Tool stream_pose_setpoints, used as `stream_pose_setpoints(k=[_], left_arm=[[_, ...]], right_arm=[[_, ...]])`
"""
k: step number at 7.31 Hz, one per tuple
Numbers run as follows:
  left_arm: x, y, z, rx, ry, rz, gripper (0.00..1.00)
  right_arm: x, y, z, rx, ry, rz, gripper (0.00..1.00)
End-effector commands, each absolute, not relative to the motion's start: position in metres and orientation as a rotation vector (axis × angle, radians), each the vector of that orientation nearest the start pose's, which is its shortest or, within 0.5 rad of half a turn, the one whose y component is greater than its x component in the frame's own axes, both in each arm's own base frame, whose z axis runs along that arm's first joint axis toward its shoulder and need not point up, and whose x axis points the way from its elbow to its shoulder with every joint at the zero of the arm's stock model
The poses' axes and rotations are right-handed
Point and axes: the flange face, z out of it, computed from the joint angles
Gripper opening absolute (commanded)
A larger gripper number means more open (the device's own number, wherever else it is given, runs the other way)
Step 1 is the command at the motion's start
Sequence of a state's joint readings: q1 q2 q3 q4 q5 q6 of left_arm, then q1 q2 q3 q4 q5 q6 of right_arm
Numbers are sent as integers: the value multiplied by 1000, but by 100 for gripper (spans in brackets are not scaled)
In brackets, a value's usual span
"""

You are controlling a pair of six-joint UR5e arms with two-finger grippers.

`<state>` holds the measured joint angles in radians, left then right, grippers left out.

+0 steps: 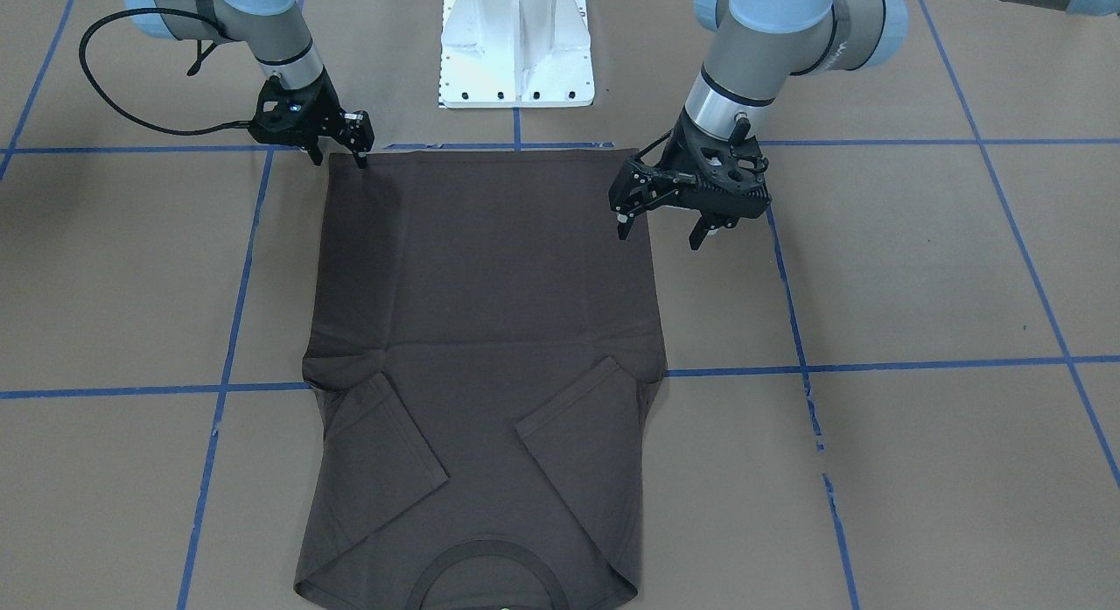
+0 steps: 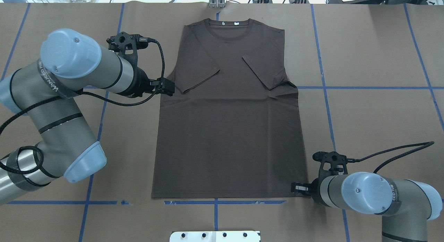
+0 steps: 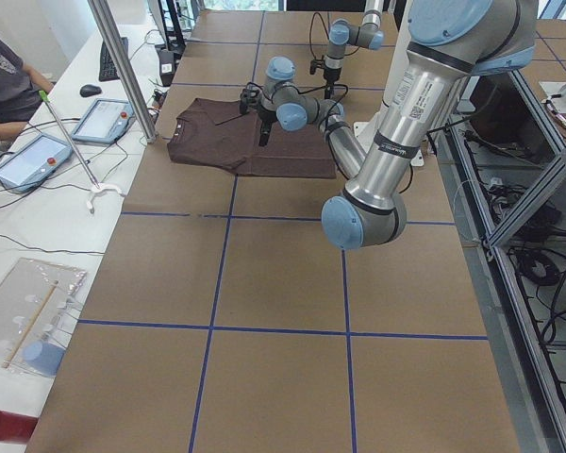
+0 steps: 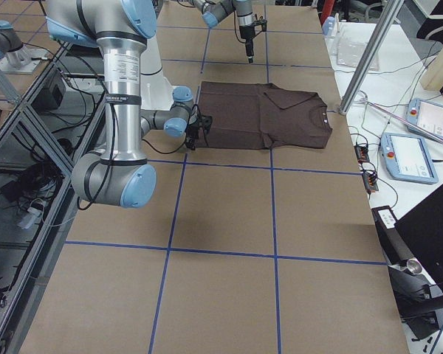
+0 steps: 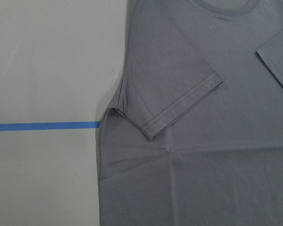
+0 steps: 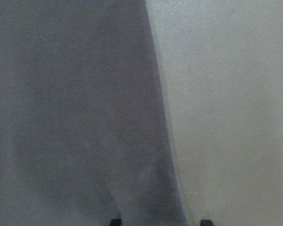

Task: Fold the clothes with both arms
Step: 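Move both grippers down to the hem corners nearest the robot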

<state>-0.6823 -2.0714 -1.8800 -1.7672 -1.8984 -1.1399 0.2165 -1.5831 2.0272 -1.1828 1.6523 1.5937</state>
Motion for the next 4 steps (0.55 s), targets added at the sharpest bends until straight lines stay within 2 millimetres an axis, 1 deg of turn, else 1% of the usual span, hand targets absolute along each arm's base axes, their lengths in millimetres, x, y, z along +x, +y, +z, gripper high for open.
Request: stream_pose_setpoints(k=[1, 2, 3, 4], left_arm=[[407, -462, 217, 273, 1005, -63, 100], [407, -462, 217, 275, 1004, -65, 100], [407, -462, 217, 274, 1005, -64, 100], [406, -462, 216, 274, 1006, -64, 100]], right_arm=[[-451, -226, 412, -5, -837, 186, 35], [-450, -226, 411, -9, -840, 185, 24], [-450, -226, 411, -13, -840, 183, 15], [-449, -225, 406, -19, -850, 179, 6]])
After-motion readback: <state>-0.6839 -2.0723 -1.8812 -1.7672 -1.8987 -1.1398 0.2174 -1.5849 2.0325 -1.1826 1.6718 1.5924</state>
